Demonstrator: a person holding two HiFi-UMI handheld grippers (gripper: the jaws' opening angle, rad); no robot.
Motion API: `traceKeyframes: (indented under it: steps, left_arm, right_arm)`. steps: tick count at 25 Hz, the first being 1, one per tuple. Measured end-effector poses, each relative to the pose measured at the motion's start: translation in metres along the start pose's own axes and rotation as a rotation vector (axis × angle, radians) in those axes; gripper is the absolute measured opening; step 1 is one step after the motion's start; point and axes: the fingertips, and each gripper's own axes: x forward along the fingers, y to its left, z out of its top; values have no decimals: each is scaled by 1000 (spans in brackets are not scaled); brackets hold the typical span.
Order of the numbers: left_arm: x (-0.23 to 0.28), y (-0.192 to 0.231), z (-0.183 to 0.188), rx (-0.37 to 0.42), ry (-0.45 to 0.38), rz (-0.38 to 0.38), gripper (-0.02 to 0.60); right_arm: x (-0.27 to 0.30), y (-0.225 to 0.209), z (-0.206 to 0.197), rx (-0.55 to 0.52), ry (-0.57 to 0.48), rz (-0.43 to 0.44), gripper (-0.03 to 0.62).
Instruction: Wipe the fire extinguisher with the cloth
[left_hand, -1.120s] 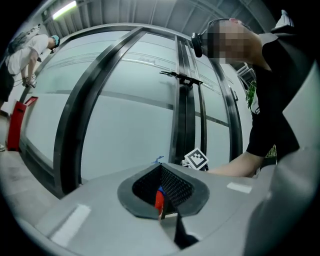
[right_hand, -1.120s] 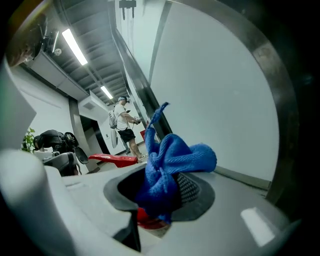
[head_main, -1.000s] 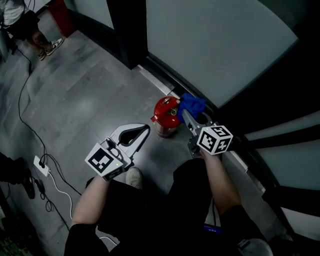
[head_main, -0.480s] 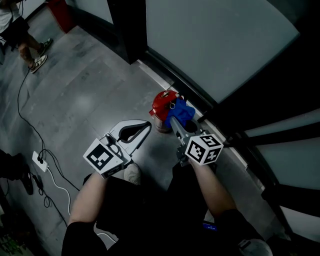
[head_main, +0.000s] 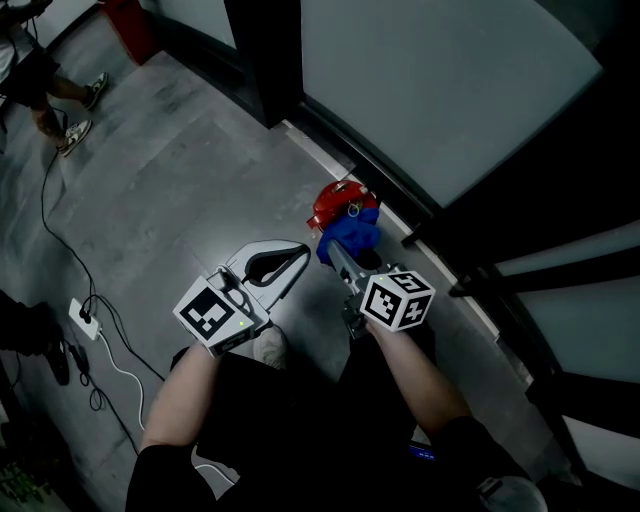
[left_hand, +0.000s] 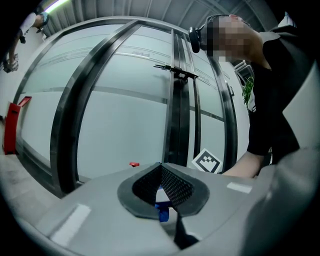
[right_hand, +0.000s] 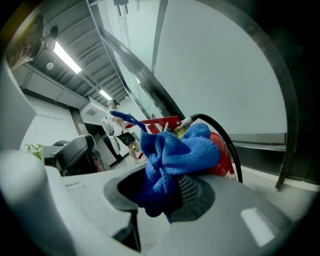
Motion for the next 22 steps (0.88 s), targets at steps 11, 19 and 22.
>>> traceKeyframes:
  steps: [11, 19, 22]
  left_arm:
    - [0, -4, 1, 13, 1, -15, 6]
    - [14, -11, 0, 17, -3, -64, 6]
    - [23, -14, 0, 34, -17, -95, 6]
  right_arm:
    - [19, 10, -32, -23, 117, 13, 135]
    - [-31, 8, -23, -157, 110, 22, 135]
    - [-51, -4, 2, -210, 53, -13, 135]
